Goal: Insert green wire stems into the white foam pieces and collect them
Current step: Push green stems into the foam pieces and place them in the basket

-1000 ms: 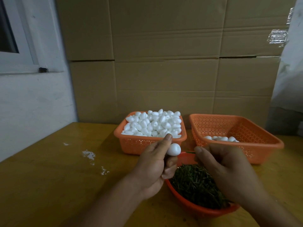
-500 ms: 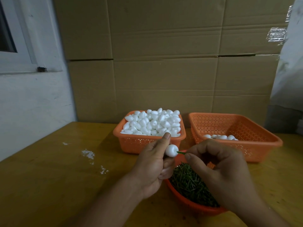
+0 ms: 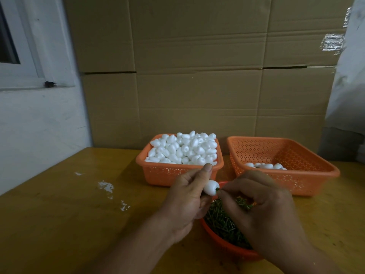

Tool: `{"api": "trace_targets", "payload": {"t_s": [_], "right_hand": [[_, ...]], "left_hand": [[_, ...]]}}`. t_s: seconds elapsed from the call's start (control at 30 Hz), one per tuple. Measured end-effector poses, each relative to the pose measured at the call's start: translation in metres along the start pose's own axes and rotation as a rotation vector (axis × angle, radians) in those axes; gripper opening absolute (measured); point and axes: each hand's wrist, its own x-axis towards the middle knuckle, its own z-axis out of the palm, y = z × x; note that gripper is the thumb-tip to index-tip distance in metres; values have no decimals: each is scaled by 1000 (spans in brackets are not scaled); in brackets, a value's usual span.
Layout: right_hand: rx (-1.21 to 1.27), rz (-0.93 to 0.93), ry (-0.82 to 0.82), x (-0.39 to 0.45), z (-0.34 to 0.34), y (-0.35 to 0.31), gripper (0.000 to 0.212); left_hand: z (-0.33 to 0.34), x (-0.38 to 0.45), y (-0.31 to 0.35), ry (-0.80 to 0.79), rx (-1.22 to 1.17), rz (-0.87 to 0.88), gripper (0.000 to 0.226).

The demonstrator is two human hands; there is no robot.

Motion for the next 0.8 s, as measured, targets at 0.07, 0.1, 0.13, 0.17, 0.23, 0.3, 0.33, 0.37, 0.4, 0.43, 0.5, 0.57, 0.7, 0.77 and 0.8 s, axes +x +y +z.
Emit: {"api": "trace_targets", "payload": {"t_s": [0.07,0.1,0.13,0.17,0.23,0.3,0.33,0.37,0.4,0.43,0.5,0.57,0.7,0.77,0.8], "right_hand": [[-9,-6,-5,-1,1,1,12],[-25,-5,-6,-1,1,1,13],[-44,-2,-7,-1,2,1,15],[-57,3,-5,-2,2,1,15],[-66,21,-4,-2,3,1,16],[-53,64,-2,-2,4,2,15],[-40,94,-1,-3,3,3,15],[-24,127,-1,-3,3,4,14],[-3,162,-1,-3,2,5,13],[27,200,-2,-3,2,6,12],[98,270,-10,-3,2,8,11],[134,301,-23,-3,3,9,12],[181,326,-22,-3,3,7,8],[206,334,-18,-3,3,7,7],[219,339,-18,-3,4,7,7]], "left_hand": [[0,0,-1,6,9,6,40],[0,-1,-1,10,12,10,41],[0,-1,-1,14,15,16,42],[-1,-1,-1,15,20,24,42],[-1,-1,0,14,28,33,44],[-2,-1,0,0,16,34,45],[-2,-1,0,-16,-4,36,43],[-3,-1,1,-40,-30,37,39],[-3,-1,1,-67,-53,38,34],[-4,-1,1,-90,-72,40,28],[-4,-1,1,-120,-100,49,18],[-4,-1,1,-128,-107,59,16],[-3,-1,0,-113,-71,107,15],[-3,-1,-1,-98,-13,153,15],[-3,-1,-1,-91,30,182,15]]}}
